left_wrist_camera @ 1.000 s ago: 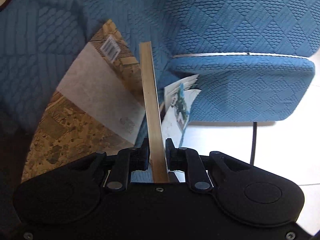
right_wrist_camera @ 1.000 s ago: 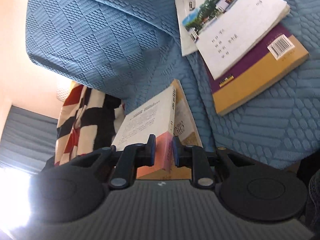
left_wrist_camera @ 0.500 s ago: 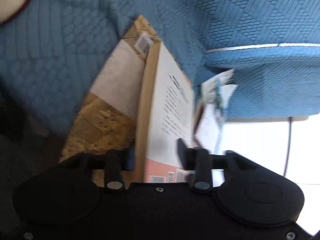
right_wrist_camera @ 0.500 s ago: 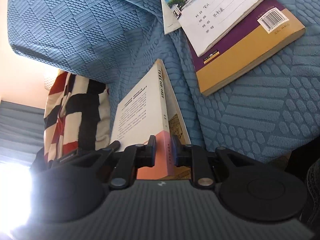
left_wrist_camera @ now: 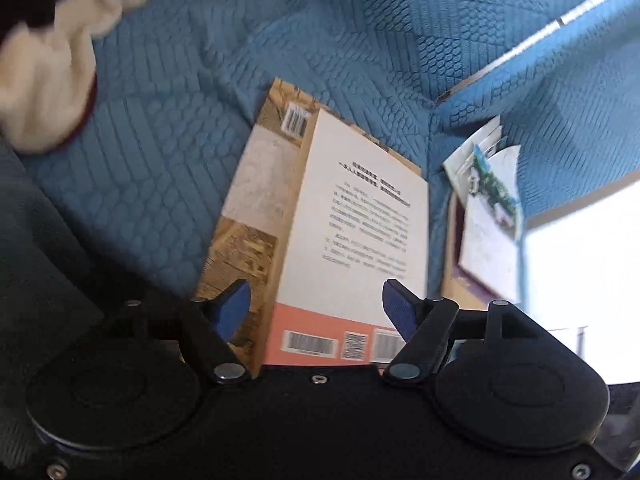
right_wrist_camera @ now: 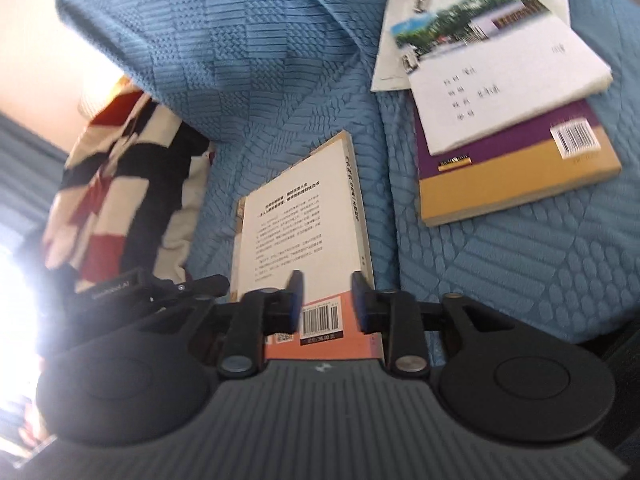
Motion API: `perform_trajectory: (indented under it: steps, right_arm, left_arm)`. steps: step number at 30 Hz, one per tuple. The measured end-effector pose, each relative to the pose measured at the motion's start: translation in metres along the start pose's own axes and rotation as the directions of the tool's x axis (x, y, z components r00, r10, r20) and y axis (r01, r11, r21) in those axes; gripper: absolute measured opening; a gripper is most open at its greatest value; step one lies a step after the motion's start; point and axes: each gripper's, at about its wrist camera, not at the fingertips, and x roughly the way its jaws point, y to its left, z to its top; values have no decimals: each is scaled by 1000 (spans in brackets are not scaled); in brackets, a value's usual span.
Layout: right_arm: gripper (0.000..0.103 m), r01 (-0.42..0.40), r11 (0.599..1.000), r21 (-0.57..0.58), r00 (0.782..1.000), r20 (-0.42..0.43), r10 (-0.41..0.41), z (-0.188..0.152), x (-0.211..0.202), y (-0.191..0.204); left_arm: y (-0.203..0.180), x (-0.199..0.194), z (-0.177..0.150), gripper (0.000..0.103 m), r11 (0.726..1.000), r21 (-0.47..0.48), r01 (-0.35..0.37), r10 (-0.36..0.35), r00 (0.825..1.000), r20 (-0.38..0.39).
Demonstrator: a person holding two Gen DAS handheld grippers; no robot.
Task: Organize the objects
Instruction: 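Lay the white-orange book flat on the tan paperback and open both grippers, then pull both grippers back up away from the stacked books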
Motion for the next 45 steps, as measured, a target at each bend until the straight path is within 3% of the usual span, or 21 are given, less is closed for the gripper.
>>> perform_trajectory:
  steps: [3,7,12,20,21,27,32,45]
  right_arm:
    - [45,17,998,-53,1000,-2,-17,-6,3,7]
    - [47,66,991,-121,998,-8,-67,-17,10,16]
    - [54,126,975,-183,992,4,-127,-31,17,22]
    - [52,128,971,-203,991,-2,-131,-39,24,19]
    - [47,124,969,-212,992,2,-127,-40,24,21]
    - [39,131,939,-318,991,16,-133,-50,25,36]
    - [39,114,932,-343,993,7,-118,-52,25,40]
    - [39,121,910,-397,990,-16,-139,-58,27,51]
  left_arm:
    - [-2,-7,-5,71,997,51,-58,57,998,25]
    - [-12,-1,-13,70,988,123,-95,92,995,26]
    - [-13,6,-16,66,982,155,-109,107,994,21]
    - [-22,9,-23,66,974,196,-112,110,994,21]
    - [-23,8,-23,64,974,198,-108,106,994,19]
    - [-18,8,-23,64,978,179,-110,108,994,17]
    - [-5,-1,-20,63,987,142,-69,69,998,3]
    - [-4,-15,-33,63,978,180,-105,107,994,-4]
